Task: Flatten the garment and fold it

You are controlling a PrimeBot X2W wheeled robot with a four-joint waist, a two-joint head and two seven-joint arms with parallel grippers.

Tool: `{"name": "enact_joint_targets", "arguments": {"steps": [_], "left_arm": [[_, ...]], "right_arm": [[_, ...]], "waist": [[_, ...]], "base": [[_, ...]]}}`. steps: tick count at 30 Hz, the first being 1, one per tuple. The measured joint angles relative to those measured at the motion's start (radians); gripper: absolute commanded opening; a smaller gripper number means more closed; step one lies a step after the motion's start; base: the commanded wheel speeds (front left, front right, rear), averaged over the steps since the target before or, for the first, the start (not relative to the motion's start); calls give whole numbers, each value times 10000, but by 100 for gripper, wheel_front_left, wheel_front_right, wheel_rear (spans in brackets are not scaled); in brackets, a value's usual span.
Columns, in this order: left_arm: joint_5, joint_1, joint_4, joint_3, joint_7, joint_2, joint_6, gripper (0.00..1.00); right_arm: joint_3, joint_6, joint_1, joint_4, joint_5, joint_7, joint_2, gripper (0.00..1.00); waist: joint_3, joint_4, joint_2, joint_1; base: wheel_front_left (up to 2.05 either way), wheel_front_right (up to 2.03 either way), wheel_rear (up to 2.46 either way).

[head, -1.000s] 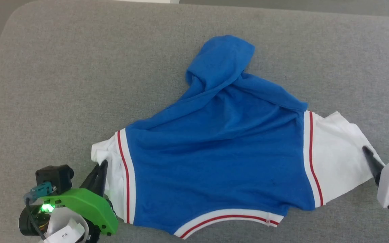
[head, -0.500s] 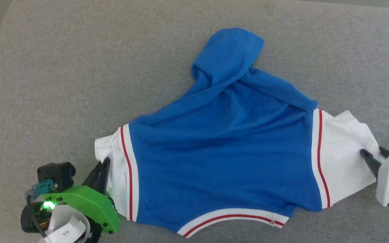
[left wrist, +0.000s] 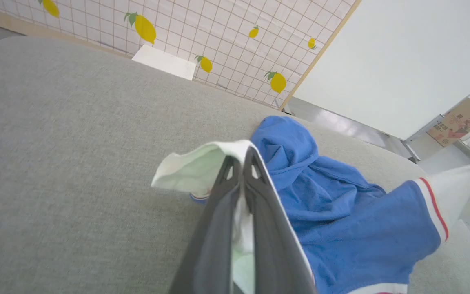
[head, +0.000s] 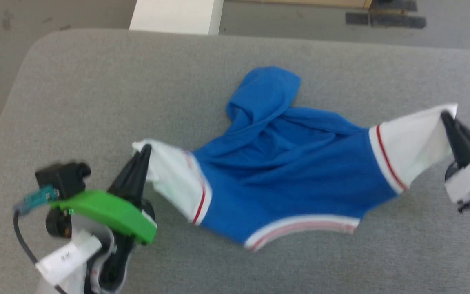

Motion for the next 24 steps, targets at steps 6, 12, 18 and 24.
{"name": "enact_joint_targets", "arguments": {"steps": [6,12,18,24], "left_arm": [[81,-1986,380,-8,876,380,44,0],[165,-4654,1275,105,1776,527,510,0],[617,-7303,3041,-153,2614,828,700,0],[943,-9372,4591,-318,2717,796,993,0]], "right_arm": [[295,0,-1718,21,-215,-343,267,0],[903,0,-3980,441,-470,-203,251,0],[1055,0,-6502,1894,-1087,-171,240,0],[1386,0,-8311,3622,-1975,-265,247,0]], "waist": [[-794,-185,0,0],[-1401,-472,0,0],[-1653,-824,0,0],[-1681,-1032,0,0]], "base": [[0,0,0],[0,0,0],[0,0,0],[0,0,0]]}}
